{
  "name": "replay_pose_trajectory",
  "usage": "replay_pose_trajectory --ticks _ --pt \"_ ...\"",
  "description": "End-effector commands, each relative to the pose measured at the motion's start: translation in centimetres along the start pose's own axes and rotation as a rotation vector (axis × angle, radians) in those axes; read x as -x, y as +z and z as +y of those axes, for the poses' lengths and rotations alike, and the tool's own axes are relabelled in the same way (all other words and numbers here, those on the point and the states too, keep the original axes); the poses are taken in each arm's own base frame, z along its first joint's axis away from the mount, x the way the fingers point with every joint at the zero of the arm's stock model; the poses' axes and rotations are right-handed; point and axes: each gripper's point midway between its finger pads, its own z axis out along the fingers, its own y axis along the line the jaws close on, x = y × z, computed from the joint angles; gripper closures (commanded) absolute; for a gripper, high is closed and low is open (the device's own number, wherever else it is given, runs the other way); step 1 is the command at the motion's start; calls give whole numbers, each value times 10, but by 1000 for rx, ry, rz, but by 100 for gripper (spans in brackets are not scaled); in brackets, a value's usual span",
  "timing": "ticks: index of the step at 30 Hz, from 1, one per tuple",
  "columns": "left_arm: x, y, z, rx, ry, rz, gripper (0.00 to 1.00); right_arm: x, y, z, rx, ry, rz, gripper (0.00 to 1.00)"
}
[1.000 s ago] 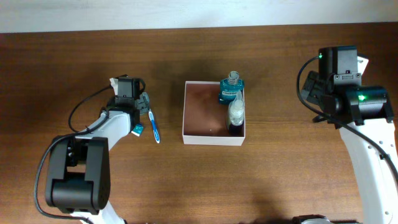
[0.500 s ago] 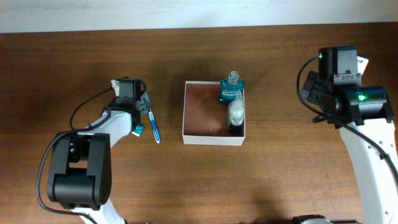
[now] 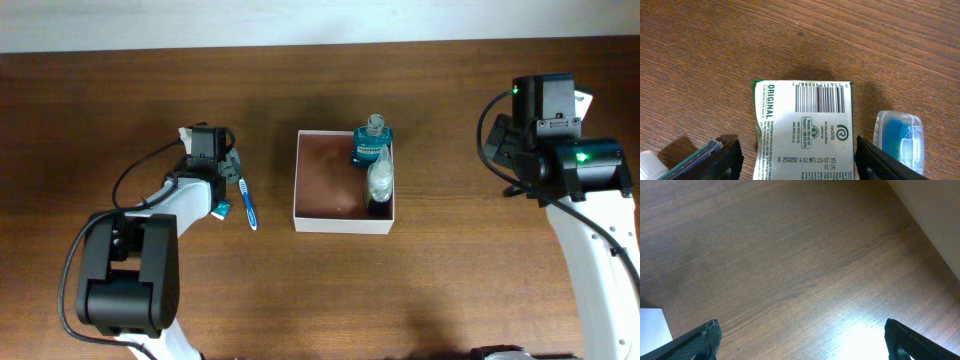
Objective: Pack container
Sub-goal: 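Reach the left gripper down and grasp the green soap box, then carry the soap box with the left gripper into the box and release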
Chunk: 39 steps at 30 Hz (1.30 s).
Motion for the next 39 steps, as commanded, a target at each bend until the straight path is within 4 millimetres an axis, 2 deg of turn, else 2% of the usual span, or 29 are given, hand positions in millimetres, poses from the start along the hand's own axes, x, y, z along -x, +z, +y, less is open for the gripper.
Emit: replay_pose_trajectory --ticks 1,8,9,10,11,16,18,20,23,25,28,30,33,37,39 --pt "1 3 2 17 10 3 27 5 -1 -4 -14 10 -15 1" --pt "-14 16 4 33 23 40 27 5 -1 -4 -14 9 -15 1" --pt "-12 17 6 44 21 32 30 5 -1 -4 -14 9 -15 1" --pt "-4 14 9 60 30 7 39 5 -1 -4 -14 10 -15 1" --pt "0 12 10 63 44 -4 41 5 -1 -4 -14 10 -15 1" --pt "49 -25 5 42 91 -106 73 5 -1 -4 -14 9 -15 1" --pt "62 -40 5 30 77 -145 74 5 -1 -4 -14 10 -15 1" --pt "80 -64 1 5 63 -206 74 5 -1 -4 -14 9 -15 1" --pt "104 -114 -14 -58 53 -310 74 5 -1 -4 -14 9 -15 1" --pt "108 -149 -33 -138 68 -350 73 5 -1 -4 -14 9 -15 1" --pt "103 -189 -59 -227 109 -383 73 5 -1 -4 -14 10 -15 1" --pt "97 -209 -78 -285 113 -396 74 5 -1 -4 -14 9 -15 1" --pt "71 -234 -124 -409 144 -381 76 5 -1 -4 -14 10 -15 1" --pt "40 -240 -160 -496 135 -310 79 5 -1 -4 -14 9 -15 1" --pt "24 -234 -176 -527 158 -263 80 5 -1 -4 -14 9 -15 1"
